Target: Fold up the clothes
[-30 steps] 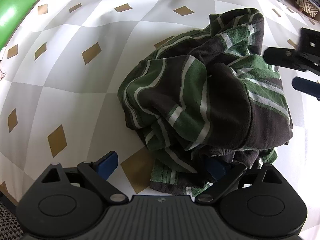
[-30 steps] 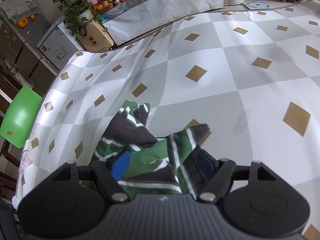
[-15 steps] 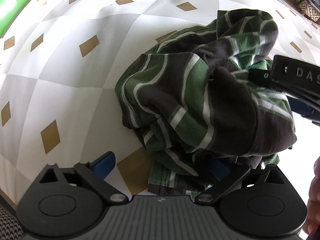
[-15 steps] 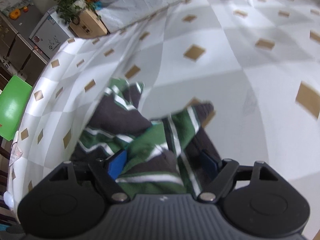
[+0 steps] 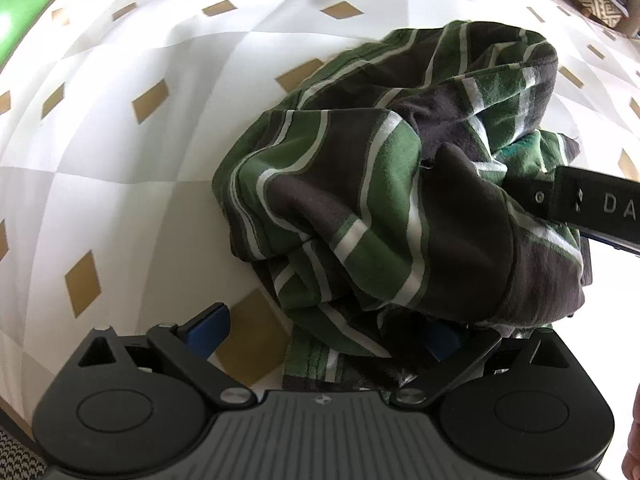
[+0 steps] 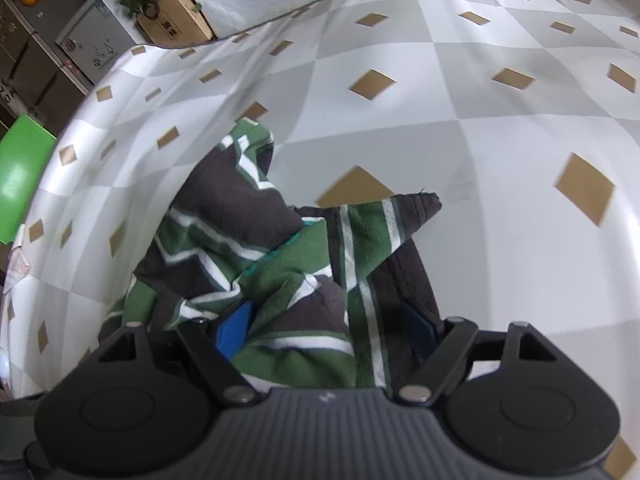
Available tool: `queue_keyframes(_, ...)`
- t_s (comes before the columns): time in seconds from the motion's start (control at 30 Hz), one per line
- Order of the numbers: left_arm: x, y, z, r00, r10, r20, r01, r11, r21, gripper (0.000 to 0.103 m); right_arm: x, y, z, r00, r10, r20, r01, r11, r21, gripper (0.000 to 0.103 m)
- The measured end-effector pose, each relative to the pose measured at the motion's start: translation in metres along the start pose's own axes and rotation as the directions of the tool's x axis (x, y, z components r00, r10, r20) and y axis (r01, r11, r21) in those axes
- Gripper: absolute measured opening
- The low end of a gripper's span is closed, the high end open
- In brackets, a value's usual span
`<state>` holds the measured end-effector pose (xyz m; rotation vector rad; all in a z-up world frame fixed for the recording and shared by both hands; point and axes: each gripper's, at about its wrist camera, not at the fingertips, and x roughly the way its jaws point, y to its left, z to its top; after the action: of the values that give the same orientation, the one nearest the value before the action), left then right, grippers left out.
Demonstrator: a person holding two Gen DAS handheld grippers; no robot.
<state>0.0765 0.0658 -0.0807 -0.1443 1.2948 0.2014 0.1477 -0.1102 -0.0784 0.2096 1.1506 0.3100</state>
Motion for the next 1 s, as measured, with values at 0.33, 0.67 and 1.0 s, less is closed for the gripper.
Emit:
queue_keyframes(0.33,0.003,-0.034,-0.011,0.998,-0.051,-0.023,0.053,0.995,0.079,0.101,-0.027,-0.039,-0.016,0.995,-0.063,-0.071,0.069,0.994,0.088,0.078)
queue_keyframes(0.67,-0.015,-0.091,-0.038,0.999,-0.035,0.028,0.025,0.957,0.29,0.1,-0.06,-0.074,-0.038,0.981,-0.151,-0.119,0.166,0.978,0.129,0.08)
queue_keyframes(1.0,-0.046,-0.083,-0.064,0.992,-0.071,0.103,0.034,0.945,0.324,0.1,-0.106,-0.052,-0.067,0.974,-0.224,-0.028,0.225,0.971,0.076,0.08)
